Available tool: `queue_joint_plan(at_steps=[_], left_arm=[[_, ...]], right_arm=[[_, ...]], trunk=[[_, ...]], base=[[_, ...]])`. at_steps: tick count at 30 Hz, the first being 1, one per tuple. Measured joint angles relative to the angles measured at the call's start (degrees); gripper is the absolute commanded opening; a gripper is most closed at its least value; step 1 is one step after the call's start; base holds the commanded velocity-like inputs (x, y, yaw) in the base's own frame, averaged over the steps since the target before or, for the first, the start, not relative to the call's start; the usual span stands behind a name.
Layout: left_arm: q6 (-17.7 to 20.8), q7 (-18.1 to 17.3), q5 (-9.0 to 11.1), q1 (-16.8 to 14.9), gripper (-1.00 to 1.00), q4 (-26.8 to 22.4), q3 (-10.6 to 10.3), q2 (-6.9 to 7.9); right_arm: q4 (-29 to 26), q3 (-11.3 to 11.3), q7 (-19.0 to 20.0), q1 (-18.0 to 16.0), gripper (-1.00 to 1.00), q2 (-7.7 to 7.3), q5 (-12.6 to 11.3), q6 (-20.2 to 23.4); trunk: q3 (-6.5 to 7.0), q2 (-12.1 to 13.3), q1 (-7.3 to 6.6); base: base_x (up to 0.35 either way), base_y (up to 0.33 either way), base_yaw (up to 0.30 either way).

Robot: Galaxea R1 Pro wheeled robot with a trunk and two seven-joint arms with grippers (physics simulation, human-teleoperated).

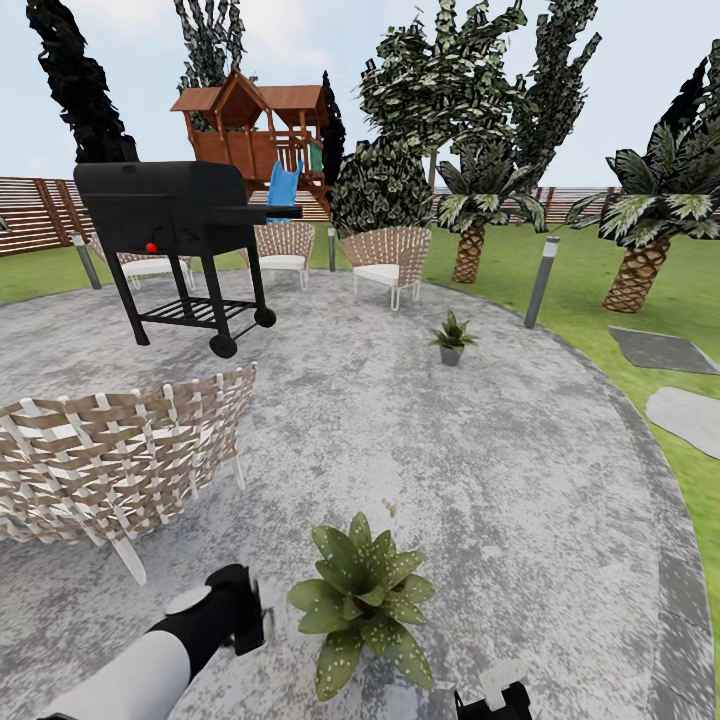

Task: Pick up the pesticide atomizer in the garden and spray insectifuge to fully cover both potted plants in the garden.

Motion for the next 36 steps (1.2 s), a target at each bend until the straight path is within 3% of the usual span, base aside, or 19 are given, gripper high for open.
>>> queue_joint_plan(at_steps=[3, 6, 11, 13, 16, 19, 24, 27, 35, 36], left_arm=[[-0.2, -0.4, 3.0, -0.3, -1.00, -0.4, -0.3, -0.09], [-0.3, -3.0, 4.0, -0.6, -1.00, -0.5, -0.4, 0.04], [-0.5, -20.8, 3.2, -2.4, -1.00, -0.6, -0.6, 0.30], [-0.4, -24.7, 2.6, -3.8, -1.00, -0.6, -0.9, 0.03], [-0.2, -25.9, 0.8, -4.4, -1.00, -0.6, -0.9, -0.11], [-0.1, -26.1, 0.2, -4.5, -1.00, -0.7, -0.9, -0.13], [0.4, -25.8, 0.0, -4.6, -1.00, -4.2, -0.8, -0.31], [2.9, -25.8, -0.1, -4.6, -1.00, -6.6, -0.9, -0.32], [4.1, -25.7, -0.3, -4.2, -1.00, -7.1, -1.2, -0.22], [4.1, -25.7, -1.2, -4.0, -1.00, -7.0, -1.2, -0.27]], right_arm=[[0.0, 0.0, 0.0, 0.0, 1.00, -0.02, 0.0, 0.0], [0.0, 0.0, 0.0, 0.0, 1.00, -0.03, 0.0, 0.0], [0.0, 0.0, 0.0, 0.0, 1.00, -0.03, 0.0, 0.0], [0.0, 0.0, 0.0, 0.0, 1.00, -0.02, 0.0, 0.0], [0.0, 0.0, 0.0, 0.0, 1.00, -0.03, 0.0, 0.0], [0.0, 0.0, 0.0, 0.0, 1.00, -0.03, 0.0, 0.0], [0.0, 0.0, 0.0, 0.0, 1.00, -0.03, 0.0, -0.1], [0.0, 0.0, 0.0, 0.0, 1.00, -0.03, 0.0, -0.1], [0.0, 0.0, 0.0, 0.0, 1.00, -0.03, 0.1, 0.0], [0.0, 0.0, 0.0, 0.0, 1.00, -0.03, 0.1, 0.0]], trunk=[[0.00, 0.0, 0.00], [0.00, 0.0, 0.00], [0.00, 0.0, 0.00], [0.00, 0.0, 0.00], [0.00, 0.0, 0.00], [0.00, 0.0, 0.01], [0.00, 0.0, 0.02], [0.00, 0.0, 0.00], [0.00, 0.0, 0.00], [0.00, 0.0, 0.00]], base=[[0.000, 0.000, 0.000], [0.000, 0.000, 0.000], [0.000, 0.000, 0.000], [0.000, 0.000, 0.000], [0.000, 0.000, 0.000], [-0.085, 0.070, 0.000], [-0.208, 0.216, -0.138], [0.028, 0.271, -0.253], [0.042, 0.063, -0.070], [0.001, 0.001, -0.001]])
